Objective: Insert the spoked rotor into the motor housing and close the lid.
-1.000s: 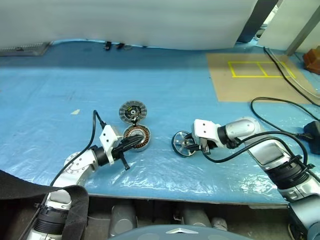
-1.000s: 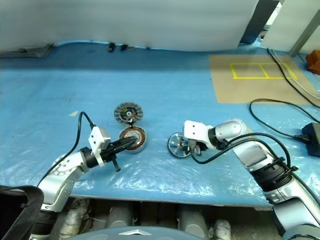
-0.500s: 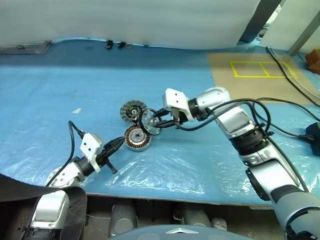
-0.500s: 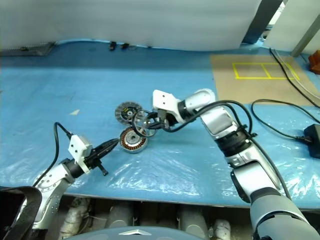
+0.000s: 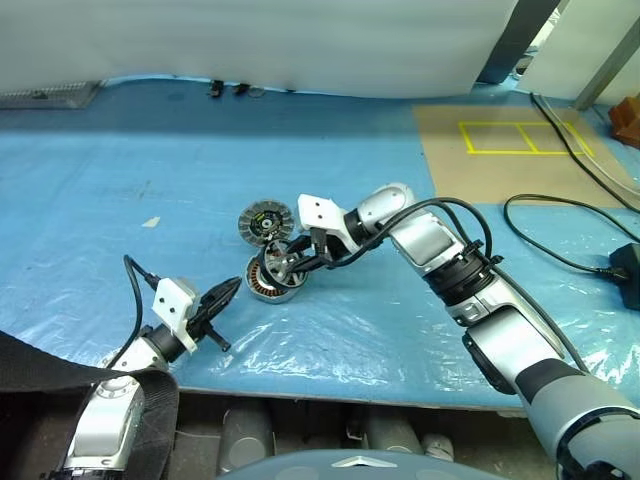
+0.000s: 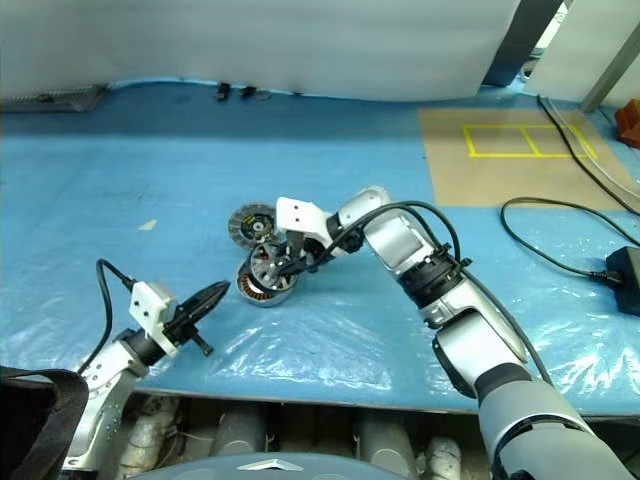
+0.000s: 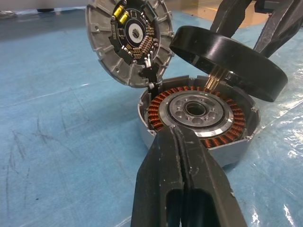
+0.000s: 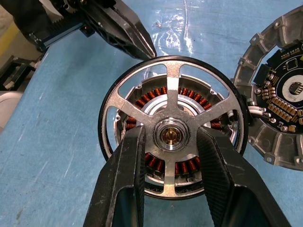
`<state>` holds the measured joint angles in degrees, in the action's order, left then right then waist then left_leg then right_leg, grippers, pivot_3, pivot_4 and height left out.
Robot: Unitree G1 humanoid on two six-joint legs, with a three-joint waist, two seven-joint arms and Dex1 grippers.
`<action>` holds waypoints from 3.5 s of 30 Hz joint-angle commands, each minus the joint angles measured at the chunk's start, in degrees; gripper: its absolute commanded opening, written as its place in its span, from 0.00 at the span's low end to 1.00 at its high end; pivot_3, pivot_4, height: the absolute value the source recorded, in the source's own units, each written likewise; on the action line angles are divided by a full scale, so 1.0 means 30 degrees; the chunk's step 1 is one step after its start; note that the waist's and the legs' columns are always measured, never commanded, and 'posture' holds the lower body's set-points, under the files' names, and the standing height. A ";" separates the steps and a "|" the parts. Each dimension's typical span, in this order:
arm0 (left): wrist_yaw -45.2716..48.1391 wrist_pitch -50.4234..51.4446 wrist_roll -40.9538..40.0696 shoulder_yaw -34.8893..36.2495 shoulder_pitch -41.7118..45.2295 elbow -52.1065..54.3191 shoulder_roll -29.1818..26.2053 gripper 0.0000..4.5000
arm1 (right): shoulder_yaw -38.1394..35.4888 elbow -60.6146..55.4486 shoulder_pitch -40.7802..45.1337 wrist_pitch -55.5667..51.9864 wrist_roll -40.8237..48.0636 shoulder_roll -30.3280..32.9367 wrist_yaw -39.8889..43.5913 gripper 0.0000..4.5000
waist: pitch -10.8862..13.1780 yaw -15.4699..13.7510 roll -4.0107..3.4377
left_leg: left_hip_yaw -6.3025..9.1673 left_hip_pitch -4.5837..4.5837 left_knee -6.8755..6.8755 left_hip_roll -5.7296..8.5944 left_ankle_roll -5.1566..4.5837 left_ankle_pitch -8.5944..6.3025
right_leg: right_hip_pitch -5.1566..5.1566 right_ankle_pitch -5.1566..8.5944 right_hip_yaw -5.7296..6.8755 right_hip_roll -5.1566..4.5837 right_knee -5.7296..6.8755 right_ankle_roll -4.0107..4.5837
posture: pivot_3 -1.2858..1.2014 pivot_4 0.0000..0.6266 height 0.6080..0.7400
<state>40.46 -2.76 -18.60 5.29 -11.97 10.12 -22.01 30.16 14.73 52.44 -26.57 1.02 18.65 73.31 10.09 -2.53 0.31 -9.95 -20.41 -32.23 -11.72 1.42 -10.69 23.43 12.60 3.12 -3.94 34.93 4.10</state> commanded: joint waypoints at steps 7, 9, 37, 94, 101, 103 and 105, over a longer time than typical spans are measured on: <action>-0.0030 -0.0651 0.0189 -0.0129 0.0217 0.0289 -0.0053 0.00 | 0.0044 0.0131 0.1068 -0.0339 -0.0329 -0.0987 -0.0139 0.28 | 0.0000 0.0055 0.0000 | 0.0000 0.0004 -0.0001 -0.0013 0.0011 -0.0006 | 0.0003 -0.0001 -0.0001 0.0014 0.0003 0.0002 | 0.52 0.24 1.00; -0.0059 -0.0614 0.0220 -0.0143 0.0148 0.0388 -0.0041 0.00 | 0.0084 0.0205 0.1255 -0.0407 -0.0395 -0.1082 -0.0029 0.28 | 0.0000 0.0060 -0.0001 | -0.0001 0.0004 -0.0001 -0.0019 0.0014 -0.0008 | 0.0008 -0.0001 -0.0001 0.0021 0.0004 0.0003 | 0.52 0.24 1.00; -0.0230 0.0856 0.0080 0.0019 0.0557 0.1402 -0.0638 0.00 | 0.1416 0.2319 0.1164 0.1637 -0.2115 -0.2082 -0.0475 0.28 | 0.0000 0.0025 -0.0002 | -0.0002 0.0017 -0.0011 -0.0021 0.0019 -0.0010 | -0.0001 -0.0002 -0.0004 0.0023 0.0021 0.0005 | 0.52 0.24 1.00; -0.0275 0.3254 -0.0712 0.0458 0.1713 0.2536 -0.1967 0.00 | -0.2116 0.3278 -0.1851 0.1594 0.0342 -0.4977 -0.5556 0.01 | 0.0002 0.0020 -0.0005 | -0.0008 0.0047 -0.0021 -0.0018 0.0034 -0.0013 | -0.0008 0.0000 -0.0021 0.0026 0.0055 0.0008 | 0.52 0.24 1.00; -0.0960 0.3795 -0.0751 0.0568 0.2041 0.2661 -0.1830 0.00 | -0.1337 0.4470 -0.2555 0.2953 -0.0709 -0.4286 -0.5492 0.01 | 0.0001 0.0031 -0.0008 | -0.0010 0.0061 -0.0019 -0.0016 0.0032 -0.0013 | -0.0018 0.0000 -0.0021 0.0026 0.0055 0.0008 | 0.52 0.24 1.00; -0.1211 0.3996 -0.0768 0.0588 0.2414 0.2561 -0.1739 0.00 | -0.1019 0.4537 -0.2645 0.3371 -0.1135 -0.3996 -0.5398 0.01 | 0.0001 0.0005 -0.0008 | -0.0009 0.0074 -0.0020 -0.0015 0.0031 -0.0014 | -0.0031 0.0001 -0.0021 0.0026 0.0056 0.0008 | 0.52 0.24 1.00; -0.1443 0.4162 -0.0800 0.0680 0.2711 0.2455 -0.1630 0.00 | -0.1173 0.4584 -0.2681 0.3825 -0.1150 -0.4030 -0.5676 0.01 | 0.0001 -0.0018 -0.0008 | -0.0010 0.0083 -0.0025 -0.0014 0.0030 -0.0014 | -0.0048 0.0000 -0.0021 0.0024 0.0056 0.0008 | 0.52 0.24 1.00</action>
<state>36.83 9.53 -20.19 6.12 -4.59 15.97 -26.98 26.03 28.05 45.62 -15.56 -1.10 6.14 56.57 10.09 -2.58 0.28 -9.97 -20.16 -32.32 -11.76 1.51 -10.74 23.28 12.60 3.06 -3.87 35.10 4.12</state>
